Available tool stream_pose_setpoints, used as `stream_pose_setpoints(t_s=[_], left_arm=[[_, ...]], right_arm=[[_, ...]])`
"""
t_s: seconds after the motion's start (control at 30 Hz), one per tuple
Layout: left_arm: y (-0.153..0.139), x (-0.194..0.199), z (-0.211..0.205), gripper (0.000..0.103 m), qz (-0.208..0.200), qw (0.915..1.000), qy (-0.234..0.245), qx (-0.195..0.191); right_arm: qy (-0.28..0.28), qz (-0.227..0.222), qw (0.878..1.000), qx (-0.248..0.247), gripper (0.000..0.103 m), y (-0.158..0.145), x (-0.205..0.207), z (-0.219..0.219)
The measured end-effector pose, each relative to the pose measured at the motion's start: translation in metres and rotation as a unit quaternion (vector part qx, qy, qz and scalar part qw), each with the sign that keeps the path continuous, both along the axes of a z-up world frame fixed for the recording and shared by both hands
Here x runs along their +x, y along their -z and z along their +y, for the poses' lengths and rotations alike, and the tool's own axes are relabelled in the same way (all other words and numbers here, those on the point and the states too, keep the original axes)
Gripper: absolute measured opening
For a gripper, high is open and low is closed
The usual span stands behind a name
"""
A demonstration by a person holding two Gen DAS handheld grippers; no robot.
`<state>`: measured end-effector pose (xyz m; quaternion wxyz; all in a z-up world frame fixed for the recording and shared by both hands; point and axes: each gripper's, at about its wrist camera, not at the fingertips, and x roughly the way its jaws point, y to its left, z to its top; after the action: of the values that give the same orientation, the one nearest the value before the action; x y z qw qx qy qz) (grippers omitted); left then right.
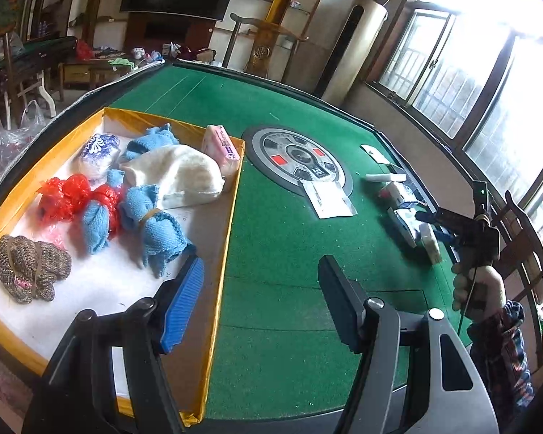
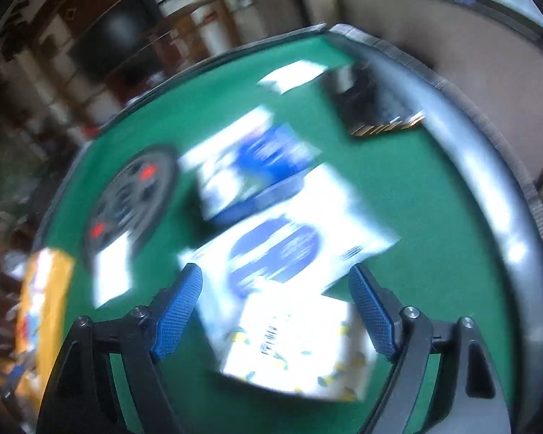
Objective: Organize soft objects
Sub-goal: 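Move both tools back to the table, right tool reaching the white Beegeo wipes package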
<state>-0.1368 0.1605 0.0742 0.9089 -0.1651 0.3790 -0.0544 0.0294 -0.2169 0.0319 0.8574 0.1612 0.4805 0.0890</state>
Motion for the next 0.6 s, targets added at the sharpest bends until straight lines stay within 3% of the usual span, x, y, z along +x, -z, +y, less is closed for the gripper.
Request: stream_pose_setpoints(t_s=[0.07,0.13,0.2,0.3,0.43,0.5,0.6], left_arm=[[0.003,0.003,0.000,0.065,0.004,1.0000,-0.001,0.000],[0.006,0.007,-0.001,0.065,0.011,0.9999,0.002,-0.007],[0.008,0.008,-0.005,0.065,0.015,0.9998,0.011,-0.011],[0.008,0.007,-0.010,0.065,0.016,0.9996,0.021,-0.009],[0.005,0.004,-0.011,0.065,0.011,0.9996,0.027,-0.007],[0.005,0.004,-0.009,0.065,0.011,0.9996,0.023,-0.014],[0.006,0.002,-0.008,0.065,0.016,0.9995,0.022,-0.014]], right_arm=[[-0.085,0.001,0.995,0.045,0.080,0.000,-0.016,0.029],[-0.173,-0.002,0.982,0.081,0.080,-0.008,-0.035,0.059],[-0.205,-0.031,0.975,0.082,0.080,-0.025,-0.050,0.071],[-0.127,-0.076,0.989,0.002,0.080,-0.046,-0.051,0.055],[-0.029,-0.070,0.993,-0.093,0.080,-0.039,-0.020,0.021],[-0.020,-0.049,0.992,-0.118,0.080,-0.027,0.002,0.014],[-0.014,-0.008,0.995,-0.103,0.080,-0.005,0.028,0.008]])
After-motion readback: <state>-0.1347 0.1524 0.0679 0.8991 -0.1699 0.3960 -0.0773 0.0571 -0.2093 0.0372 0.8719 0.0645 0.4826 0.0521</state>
